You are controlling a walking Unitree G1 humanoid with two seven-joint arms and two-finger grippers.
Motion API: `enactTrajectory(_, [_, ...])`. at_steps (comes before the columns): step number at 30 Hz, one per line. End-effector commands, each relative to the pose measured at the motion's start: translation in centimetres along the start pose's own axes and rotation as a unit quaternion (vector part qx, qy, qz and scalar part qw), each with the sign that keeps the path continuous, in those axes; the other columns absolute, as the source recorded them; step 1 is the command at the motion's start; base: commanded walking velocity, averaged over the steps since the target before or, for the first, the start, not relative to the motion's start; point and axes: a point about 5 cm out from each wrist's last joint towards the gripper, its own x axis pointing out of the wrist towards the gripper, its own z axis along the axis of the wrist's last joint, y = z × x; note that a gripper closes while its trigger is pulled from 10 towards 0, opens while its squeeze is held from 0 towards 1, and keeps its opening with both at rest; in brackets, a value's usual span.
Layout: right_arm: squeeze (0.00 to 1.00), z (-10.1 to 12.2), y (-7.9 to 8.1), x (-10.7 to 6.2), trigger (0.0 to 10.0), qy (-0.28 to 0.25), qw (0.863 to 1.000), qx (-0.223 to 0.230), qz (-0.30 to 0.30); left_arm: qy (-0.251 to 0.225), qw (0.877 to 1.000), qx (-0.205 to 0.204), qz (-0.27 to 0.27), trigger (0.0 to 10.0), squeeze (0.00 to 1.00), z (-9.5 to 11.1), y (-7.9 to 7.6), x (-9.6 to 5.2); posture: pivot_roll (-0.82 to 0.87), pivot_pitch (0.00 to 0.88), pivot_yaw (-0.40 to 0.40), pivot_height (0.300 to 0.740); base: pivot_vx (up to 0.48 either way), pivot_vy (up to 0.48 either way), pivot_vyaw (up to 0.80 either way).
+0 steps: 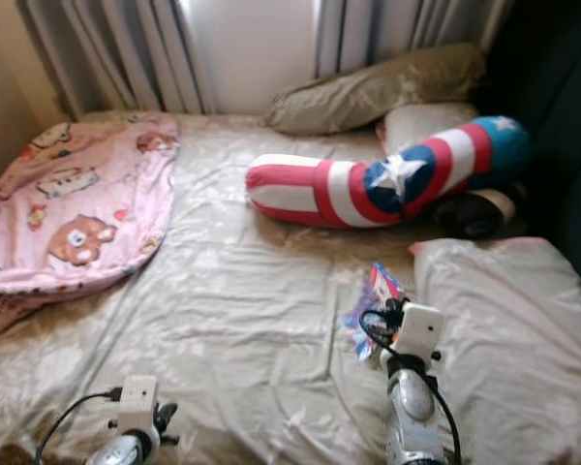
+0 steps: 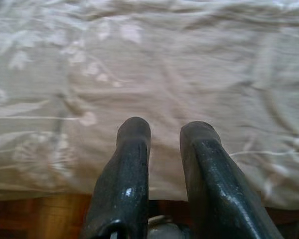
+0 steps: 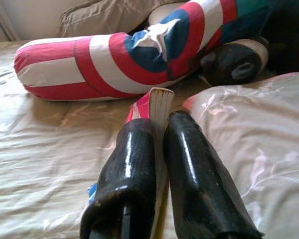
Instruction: Clean up the room
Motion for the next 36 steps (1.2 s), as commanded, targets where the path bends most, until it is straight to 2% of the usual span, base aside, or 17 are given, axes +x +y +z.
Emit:
enactTrajectory(1, [0.0, 0.7, 0.3, 0.3, 10.0, -0.017, 1.0, 0.004, 0.004, 0.009, 1.0, 0.009, 0.006, 10.0, 0.0, -0.5, 0.7, -0.3, -0.05, 0.052, -0.009, 0.74, 0.0, -0.307, 0.0])
enactTrajectory(11, [0.0, 0.9, 1.1, 0.3, 10.0, -0.026, 0.999, 0.014, 0.025, 0.005, 1.0, 0.005, 0.008, 10.0, 0.0, -0.4, 0.6, -0.2, -0.06, 0.053, -0.01, 0.74, 0.0, 0.0, 0.0])
enactTrajectory(21, [0.0, 0.7, 1.5, 0.2, 10.0, -0.019, 0.999, 0.018, 0.04, -0.036, 0.999, -0.003, 0.003, 10.0, 0.0, 1.7, 0.3, 0.4, -0.06, 0.052, -0.008, 0.74, 0.0, 0.0, 0.0])
enactTrajectory(23, [0.0, 0.7, 1.5, 0.2, 10.0, -0.018, 0.999, 0.02, 0.042, -0.079, 0.997, -0.012, 0.002, 10.0, 0.0, 3.4, 0.2, 0.7, -0.06, 0.053, -0.007, 0.74, 0.0, 0.0, 0.0])
enactTrajectory(25, [0.0, 0.7, 1.5, 0.2, 10.0, -0.017, 0.999, 0.02, 0.043, -0.097, 0.995, -0.015, 0.003, 10.0, 0.0, 4.2, 0.2, 0.8, -0.06, 0.053, -0.007, 0.74, 0.0, 0.0, 0.0])
enactTrajectory(27, [0.0, 0.6, 1.6, 0.2, 10.0, -0.016, 0.999, 0.02, 0.046, -0.153, 0.988, -0.022, 0.011, 10.0, 0.0, 6.4, 0.4, 0.9, -0.06, 0.054, -0.007, 0.74, 0.0, 0.0, 0.0])
enactTrajectory(30, [0.0, 0.5, 1.7, 0.2, 10.0, -0.015, 0.999, 0.02, 0.048, -0.198, 0.98, -0.027, 0.012, 10.0, 0.0, 8.3, 0.5, 0.9, -0.06, 0.053, -0.005, 0.74, 0.0, 0.0, 0.0])
enactTrajectory(36, [0.0, 0.5, 1.8, 0.1, 10.0, -0.014, 0.998, 0.021, 0.05, -0.242, 0.97, -0.025, 0.005, 10.0, 0.0, 9.7, 0.3, 0.7, -0.08, 0.053, 0.004, 0.74, 0.0, 0.0, 0.0])
